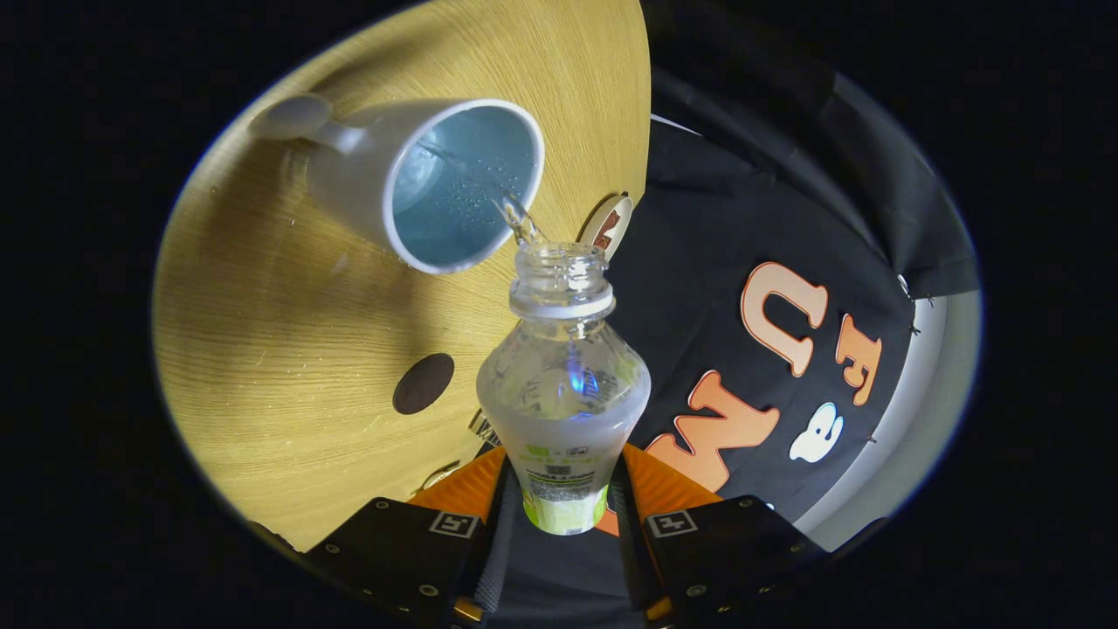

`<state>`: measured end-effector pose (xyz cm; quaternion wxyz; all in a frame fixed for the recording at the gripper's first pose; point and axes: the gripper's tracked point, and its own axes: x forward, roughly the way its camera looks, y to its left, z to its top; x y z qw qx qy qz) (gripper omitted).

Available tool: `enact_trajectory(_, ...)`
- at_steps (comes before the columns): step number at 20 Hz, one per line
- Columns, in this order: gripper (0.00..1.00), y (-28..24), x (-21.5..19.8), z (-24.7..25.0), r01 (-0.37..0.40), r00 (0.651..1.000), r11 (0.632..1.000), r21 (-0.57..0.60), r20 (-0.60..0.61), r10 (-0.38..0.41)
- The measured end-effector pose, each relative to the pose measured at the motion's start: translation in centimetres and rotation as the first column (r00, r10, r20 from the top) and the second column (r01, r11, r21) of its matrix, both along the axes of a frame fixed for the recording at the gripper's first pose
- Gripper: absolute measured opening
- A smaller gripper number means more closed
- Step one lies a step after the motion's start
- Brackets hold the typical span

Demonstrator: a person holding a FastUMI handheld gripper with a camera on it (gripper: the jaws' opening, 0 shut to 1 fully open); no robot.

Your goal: Take the bottle from table, then pour the juice into the cup, finally place the bottle on the coaster

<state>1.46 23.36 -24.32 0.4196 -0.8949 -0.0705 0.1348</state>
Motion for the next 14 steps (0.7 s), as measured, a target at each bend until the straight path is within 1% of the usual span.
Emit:
enact_trajectory(9,0.55,0.9,0.5,1.0,-0.026,1.0,0.998,-0.06,0.009,0.026)
enact_trajectory(14,0.55,1.5,0.1,1.3,-0.047,0.999,0.995,-0.086,0.014,0.048)
